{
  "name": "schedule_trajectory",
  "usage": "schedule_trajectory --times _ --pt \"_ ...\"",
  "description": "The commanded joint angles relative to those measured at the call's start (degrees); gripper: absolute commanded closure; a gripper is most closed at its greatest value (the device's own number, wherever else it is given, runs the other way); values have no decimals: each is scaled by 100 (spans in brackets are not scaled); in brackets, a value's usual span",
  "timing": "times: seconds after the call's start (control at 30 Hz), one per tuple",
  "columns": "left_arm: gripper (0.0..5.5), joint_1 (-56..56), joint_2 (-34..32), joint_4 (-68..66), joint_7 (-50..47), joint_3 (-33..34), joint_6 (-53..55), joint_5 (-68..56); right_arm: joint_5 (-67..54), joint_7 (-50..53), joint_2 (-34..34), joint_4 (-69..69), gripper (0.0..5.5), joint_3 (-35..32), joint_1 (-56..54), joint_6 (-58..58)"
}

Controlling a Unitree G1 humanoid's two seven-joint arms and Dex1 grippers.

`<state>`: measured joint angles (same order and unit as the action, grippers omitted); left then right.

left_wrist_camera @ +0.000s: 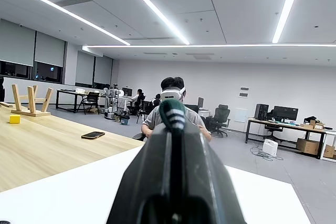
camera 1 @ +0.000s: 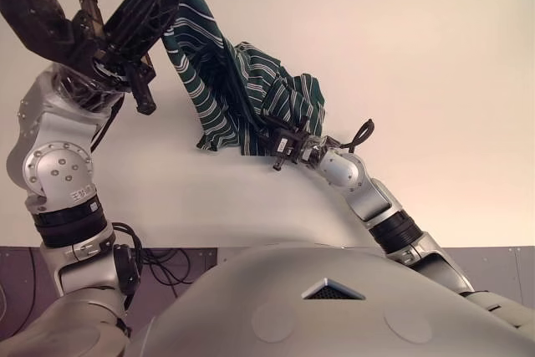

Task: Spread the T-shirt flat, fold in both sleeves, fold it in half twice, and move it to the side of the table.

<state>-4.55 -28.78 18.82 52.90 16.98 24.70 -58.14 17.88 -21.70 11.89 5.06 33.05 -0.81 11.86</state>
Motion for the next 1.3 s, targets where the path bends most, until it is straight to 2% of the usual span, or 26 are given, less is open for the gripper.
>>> schedule_trajectory --times 0.03,0.13,0.2,0.33,0.47,0.6,0.67,0.83,0.93,1.13,1.3 --pt "550 -104 11 -205 52 -74 -77 227 -193 -47 -26 -190 494 -155 19 64" --pt "550 -155 22 -431 117 -131 -167 408 -294 -54 -66 -180 540 -210 9 94" --pt "550 -195 7 -528 160 -119 -220 473 -518 -67 -84 -319 546 -360 29 104" --pt "550 -273 -39 -787 218 60 -282 501 -1954 -159 -179 -809 546 -1404 -94 -192" --pt "550 -565 -49 -1061 155 0 -618 963 -3331 -433 45 -1393 546 -2399 -531 -749" --pt "550 -1470 23 -1838 -352 -276 -1576 2238 -4051 -517 377 -1638 546 -3171 -1361 -1459" --pt "550 -1967 39 -2397 -540 -621 -2120 3032 -4057 -482 610 -1482 546 -3443 -1965 -1781" --pt "550 -3594 133 -4007 -789 -1045 -2720 3951 -4163 -769 1163 -343 546 -3814 -3769 -2670" --pt "550 -4812 199 -5534 -954 -1162 -2933 4348 -3986 -971 1365 977 546 -3895 -4831 -2782" --pt "550 -6587 289 -8158 -1473 -1294 -3696 5084 -3087 -1334 1592 4071 546 -3697 -6599 -1786" --pt "550 -7600 306 -9144 -2225 -1373 -3851 5627 -2454 -1132 1709 5887 546 -3661 -7619 -1079"
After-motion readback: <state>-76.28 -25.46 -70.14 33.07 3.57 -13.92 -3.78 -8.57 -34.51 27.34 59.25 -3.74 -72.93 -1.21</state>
